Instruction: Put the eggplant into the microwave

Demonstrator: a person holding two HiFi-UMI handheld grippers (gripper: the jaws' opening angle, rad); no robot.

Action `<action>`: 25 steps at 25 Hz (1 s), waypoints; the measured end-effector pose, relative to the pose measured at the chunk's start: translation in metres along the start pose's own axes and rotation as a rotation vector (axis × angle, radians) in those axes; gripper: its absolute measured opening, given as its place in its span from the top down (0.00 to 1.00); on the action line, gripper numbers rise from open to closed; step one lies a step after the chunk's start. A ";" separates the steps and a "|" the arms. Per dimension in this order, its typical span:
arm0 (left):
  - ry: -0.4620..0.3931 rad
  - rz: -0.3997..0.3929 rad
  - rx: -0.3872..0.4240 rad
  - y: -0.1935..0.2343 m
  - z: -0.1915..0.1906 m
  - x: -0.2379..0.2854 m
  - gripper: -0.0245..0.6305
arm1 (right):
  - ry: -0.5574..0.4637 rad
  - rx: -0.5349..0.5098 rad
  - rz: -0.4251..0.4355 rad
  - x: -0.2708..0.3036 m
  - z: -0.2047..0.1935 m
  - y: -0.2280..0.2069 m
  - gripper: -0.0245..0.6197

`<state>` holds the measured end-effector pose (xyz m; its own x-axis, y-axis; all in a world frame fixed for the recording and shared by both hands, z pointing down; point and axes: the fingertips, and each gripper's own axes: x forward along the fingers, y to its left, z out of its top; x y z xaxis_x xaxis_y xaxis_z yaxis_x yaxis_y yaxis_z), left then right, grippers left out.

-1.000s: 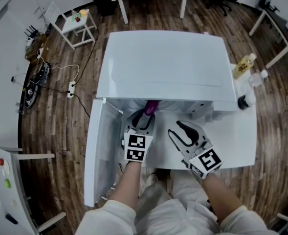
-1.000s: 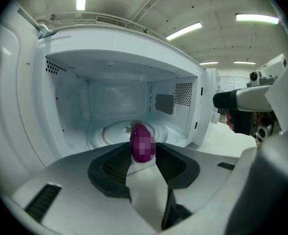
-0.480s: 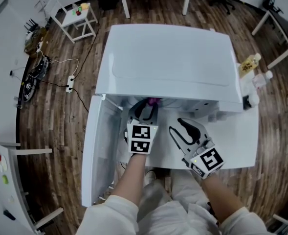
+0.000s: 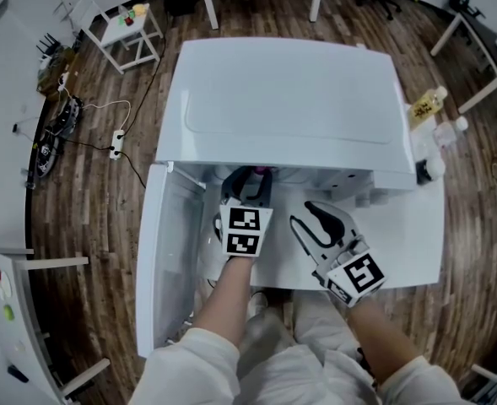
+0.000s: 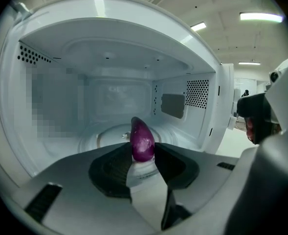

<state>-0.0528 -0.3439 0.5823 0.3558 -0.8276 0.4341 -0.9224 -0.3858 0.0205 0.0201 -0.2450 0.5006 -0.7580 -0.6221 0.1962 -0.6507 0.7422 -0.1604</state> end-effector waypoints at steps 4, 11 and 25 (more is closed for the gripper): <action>-0.014 0.001 0.008 0.000 0.003 -0.002 0.74 | 0.000 -0.001 -0.005 0.000 0.001 -0.001 0.70; -0.033 -0.006 0.012 -0.001 0.006 -0.015 0.68 | -0.008 0.001 -0.008 0.001 0.004 0.000 0.70; -0.167 -0.070 -0.038 -0.019 0.032 -0.075 0.69 | -0.041 0.001 -0.023 -0.005 0.015 0.016 0.70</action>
<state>-0.0575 -0.2877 0.5210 0.4366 -0.8566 0.2751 -0.8983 -0.4319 0.0808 0.0131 -0.2341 0.4823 -0.7438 -0.6490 0.1598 -0.6682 0.7272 -0.1572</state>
